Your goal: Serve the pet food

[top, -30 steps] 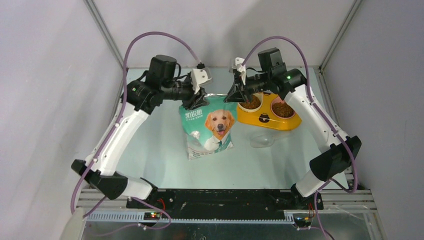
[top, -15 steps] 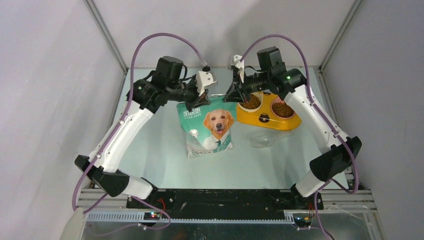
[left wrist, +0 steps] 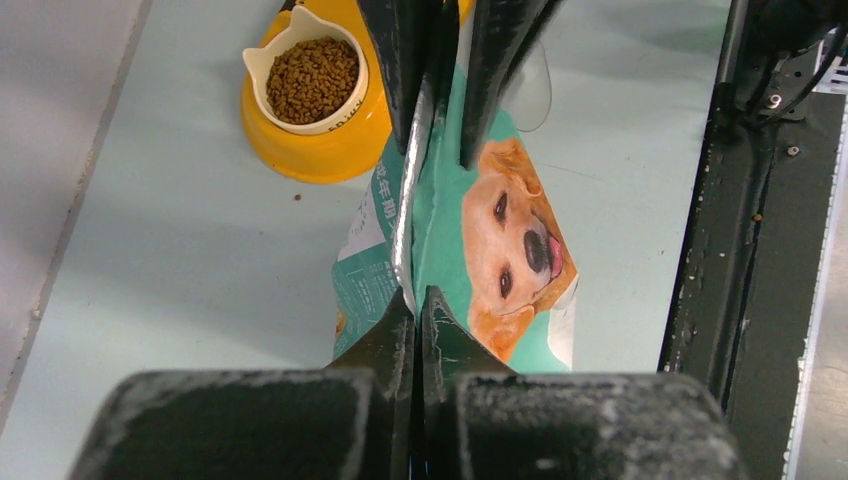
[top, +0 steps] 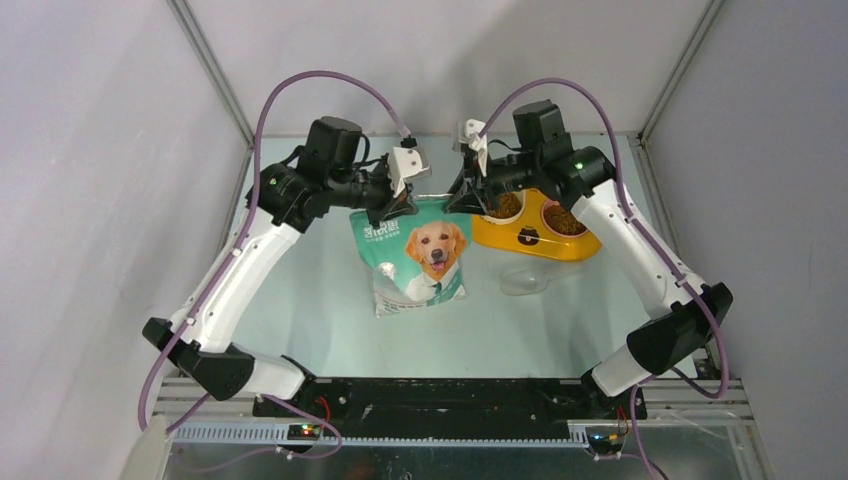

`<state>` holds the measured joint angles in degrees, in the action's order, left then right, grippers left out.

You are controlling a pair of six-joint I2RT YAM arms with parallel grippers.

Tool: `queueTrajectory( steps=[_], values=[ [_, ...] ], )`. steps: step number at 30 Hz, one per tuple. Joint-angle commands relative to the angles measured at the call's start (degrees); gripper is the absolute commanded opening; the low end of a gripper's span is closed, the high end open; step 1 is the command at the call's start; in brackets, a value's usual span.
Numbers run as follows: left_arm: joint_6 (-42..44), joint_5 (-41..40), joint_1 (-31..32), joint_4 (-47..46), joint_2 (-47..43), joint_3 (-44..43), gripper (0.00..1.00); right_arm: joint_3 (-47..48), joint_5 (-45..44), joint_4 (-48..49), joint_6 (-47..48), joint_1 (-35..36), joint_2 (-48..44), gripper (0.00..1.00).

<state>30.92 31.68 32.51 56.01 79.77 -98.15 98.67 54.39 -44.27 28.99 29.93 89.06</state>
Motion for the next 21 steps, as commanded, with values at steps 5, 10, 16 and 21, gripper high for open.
queueTrajectory(
  steps=[5, 10, 16, 21],
  values=[
    [-0.4, 2.6, 0.6, -2.2, -0.8, -1.0, 0.23, 0.9, -0.4, 2.5, -0.3, 1.8, 0.7, 0.00],
    [1.0, 2.0, 1.6, -3.0, 1.2, -2.0, 0.08, 2.6, 0.4, 3.1, -1.8, 2.2, 0.8, 0.00],
    [-0.5, 3.0, 1.7, -4.9, 1.5, -2.3, 0.00, 2.1, -0.9, 3.5, -2.2, 3.6, 1.3, 0.34],
    [-0.6, 3.2, 1.6, -4.9, 0.8, -2.0, 0.00, 2.5, -0.8, 4.8, -3.5, 4.7, 2.9, 0.29]
  ],
)
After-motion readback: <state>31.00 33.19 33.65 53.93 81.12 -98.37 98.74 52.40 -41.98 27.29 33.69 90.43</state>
